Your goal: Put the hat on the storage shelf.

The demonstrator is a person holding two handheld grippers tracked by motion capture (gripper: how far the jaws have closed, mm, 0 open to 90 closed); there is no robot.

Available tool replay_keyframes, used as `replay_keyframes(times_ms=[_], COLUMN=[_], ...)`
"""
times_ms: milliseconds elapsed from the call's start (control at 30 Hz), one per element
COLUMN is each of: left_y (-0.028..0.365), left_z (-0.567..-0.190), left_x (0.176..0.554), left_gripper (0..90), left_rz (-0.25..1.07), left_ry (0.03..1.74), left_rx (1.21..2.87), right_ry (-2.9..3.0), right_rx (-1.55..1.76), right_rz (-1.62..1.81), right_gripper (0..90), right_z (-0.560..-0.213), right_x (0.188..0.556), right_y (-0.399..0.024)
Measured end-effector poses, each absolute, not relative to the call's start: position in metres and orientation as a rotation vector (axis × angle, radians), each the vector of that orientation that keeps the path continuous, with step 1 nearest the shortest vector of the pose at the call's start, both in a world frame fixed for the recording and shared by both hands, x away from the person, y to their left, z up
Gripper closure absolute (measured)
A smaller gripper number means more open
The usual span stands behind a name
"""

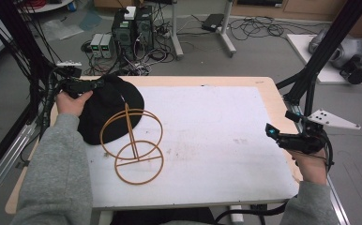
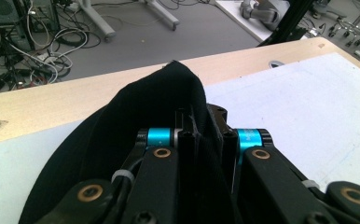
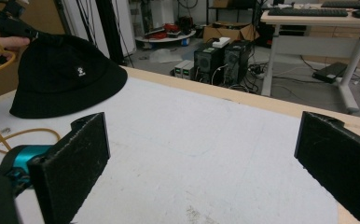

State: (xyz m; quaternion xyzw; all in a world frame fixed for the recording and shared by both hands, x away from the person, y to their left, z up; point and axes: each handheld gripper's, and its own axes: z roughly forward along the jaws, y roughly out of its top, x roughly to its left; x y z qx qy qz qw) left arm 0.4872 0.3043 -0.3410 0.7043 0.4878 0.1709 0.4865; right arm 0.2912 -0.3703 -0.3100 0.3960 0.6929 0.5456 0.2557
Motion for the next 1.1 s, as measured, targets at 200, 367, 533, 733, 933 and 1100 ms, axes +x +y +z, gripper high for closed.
replay_keyframes(times_ms=[200,367,533,733,933,1100], left_y=[0.308,0.316,0.321,0.321,0.320,0.319], left_z=[-0.331,-0.318,-0.301,-0.281,-0.258,-0.238], left_x=[0.480,0.469,0.455,0.442,0.427,0.416], left_gripper=[83.9,83.9,84.0,84.0,84.0,84.0], left_rz=[0.415,0.412,0.415,0.418,0.436,0.447], left_ry=[1.162,1.134,1.108,1.085,1.062,1.032], left_rx=[1.698,1.663,1.658,1.658,1.672,1.671], right_ry=[1.881,1.881,1.886,1.905,1.908,1.908], right_rx=[1.080,1.086,1.072,1.062,1.038,1.024], right_rz=[1.484,1.479,1.487,1.491,1.504,1.521], right_gripper=[2.3,2.3,2.3,2.3,2.3,2.3], right_z=[-0.311,-0.311,-0.311,-0.310,-0.308,-0.305], right_x=[0.293,0.293,0.293,0.292,0.292,0.289], right_y=[-0.370,-0.370,-0.367,-0.362,-0.360,-0.358])
